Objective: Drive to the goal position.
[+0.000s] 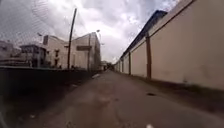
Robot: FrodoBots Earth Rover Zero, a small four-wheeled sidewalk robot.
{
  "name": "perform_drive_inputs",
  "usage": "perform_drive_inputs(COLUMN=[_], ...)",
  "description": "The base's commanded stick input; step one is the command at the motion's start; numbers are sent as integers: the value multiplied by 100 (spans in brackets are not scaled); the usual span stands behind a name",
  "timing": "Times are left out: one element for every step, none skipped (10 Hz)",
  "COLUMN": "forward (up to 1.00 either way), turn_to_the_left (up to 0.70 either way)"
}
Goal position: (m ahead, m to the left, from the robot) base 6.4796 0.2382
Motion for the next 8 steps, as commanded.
perform_drive_inputs(forward=[70,70,70,70,70,70,70,70], turn_to_the_left=[0,0,0,0,0,0,-5,-20])
